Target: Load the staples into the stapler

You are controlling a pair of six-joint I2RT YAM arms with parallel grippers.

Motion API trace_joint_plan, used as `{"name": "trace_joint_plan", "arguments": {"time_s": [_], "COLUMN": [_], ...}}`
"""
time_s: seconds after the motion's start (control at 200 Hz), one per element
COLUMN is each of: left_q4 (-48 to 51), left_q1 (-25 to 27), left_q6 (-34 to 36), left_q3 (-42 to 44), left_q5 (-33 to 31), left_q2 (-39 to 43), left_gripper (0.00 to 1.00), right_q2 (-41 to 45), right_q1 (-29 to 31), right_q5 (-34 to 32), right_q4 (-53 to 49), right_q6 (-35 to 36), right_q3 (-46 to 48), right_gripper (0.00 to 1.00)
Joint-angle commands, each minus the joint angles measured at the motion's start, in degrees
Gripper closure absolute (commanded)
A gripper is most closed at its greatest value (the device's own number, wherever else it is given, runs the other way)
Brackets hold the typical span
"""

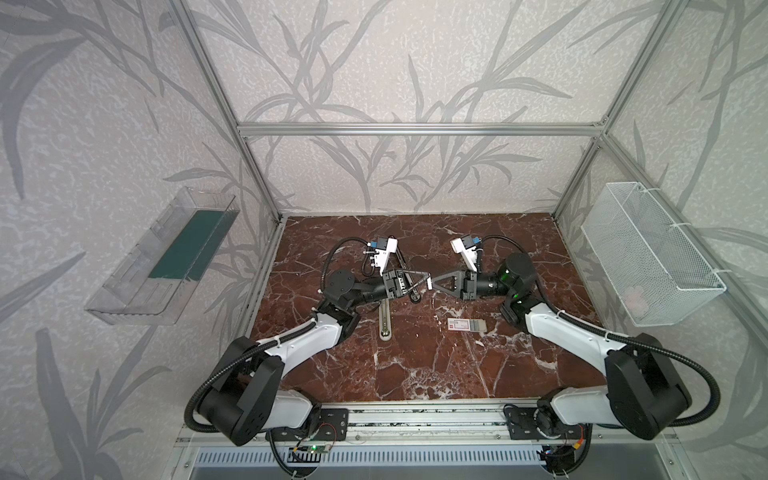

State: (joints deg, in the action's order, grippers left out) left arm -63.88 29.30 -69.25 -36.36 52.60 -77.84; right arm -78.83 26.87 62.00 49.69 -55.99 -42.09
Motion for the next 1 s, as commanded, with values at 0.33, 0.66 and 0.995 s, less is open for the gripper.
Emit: {"name": "trace_joint_plan", "arguments": {"time_s": [0.33, 0.66, 0.995], "left_q4": [5.4, 44.9, 84.8], "left_q1": [0.3, -1.4, -1.2], "left_q6": [3.3, 21.1, 33.1], "left_q3": [-0.9, -4.8, -15.5], "left_q5": [0.2, -10.0, -38.7], "left_q2": [3.0, 10.9, 9.4], "left_gripper": [0.9, 0.9, 0.89], "right_q2": [1.4, 7.5, 6.5], "right_q1": [-3.0, -4.0, 4.6], "right_q5": [-1.0, -12.7, -30.4], "right_q4": [-0.1, -43.2, -54.1], "right_q6": [0.3, 26.8, 40.3], "right_q3": [2.4, -3.6, -3.6], "right_gripper": [0.78, 0.75, 0.74]}}
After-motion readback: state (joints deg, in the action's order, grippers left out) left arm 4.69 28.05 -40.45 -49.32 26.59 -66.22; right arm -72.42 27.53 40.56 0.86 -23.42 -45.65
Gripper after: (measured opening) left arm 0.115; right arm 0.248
